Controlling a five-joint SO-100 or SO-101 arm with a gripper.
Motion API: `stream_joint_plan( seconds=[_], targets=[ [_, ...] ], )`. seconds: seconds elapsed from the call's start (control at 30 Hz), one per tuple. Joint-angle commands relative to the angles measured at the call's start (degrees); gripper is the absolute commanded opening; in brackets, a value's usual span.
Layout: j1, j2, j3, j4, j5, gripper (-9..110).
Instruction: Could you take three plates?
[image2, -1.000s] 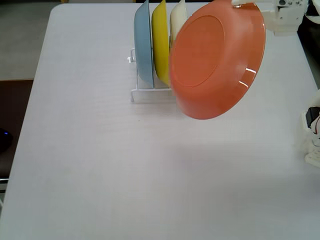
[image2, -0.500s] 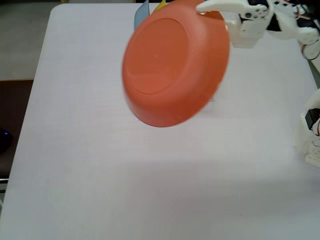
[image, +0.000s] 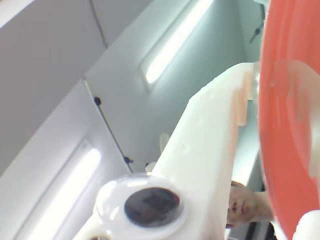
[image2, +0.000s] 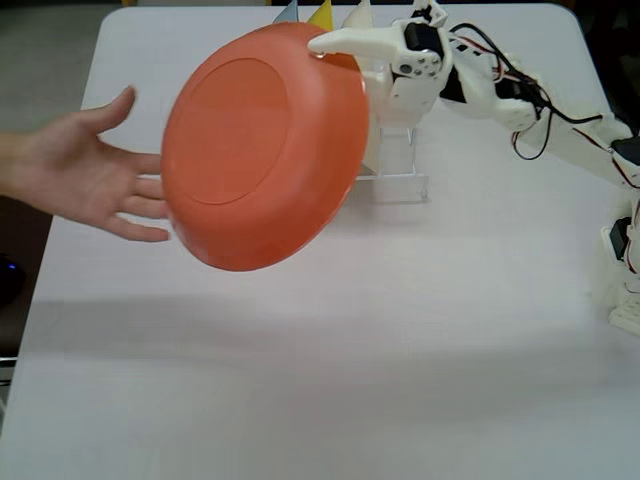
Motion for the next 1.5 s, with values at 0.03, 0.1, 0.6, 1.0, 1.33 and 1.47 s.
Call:
stream_joint_plan(
  seconds=[0.03,0.1,0.6,1.0,1.33,1.47],
  targets=[
    [0.79,1.32,-1.23,-2.37,0.18,-1],
    [0.97,1.14,-1.23,-2.46,0.35,-1],
    [2.55,1.49,0.09,-2.46,1.93,0],
    [2.81,3.87,0.97,5.71,-5.54,43],
    [5.80,11.95,1.05,24.52,-8.35,47],
    [6.94,17.23,2.20,32.70,-10.99,43]
  ],
)
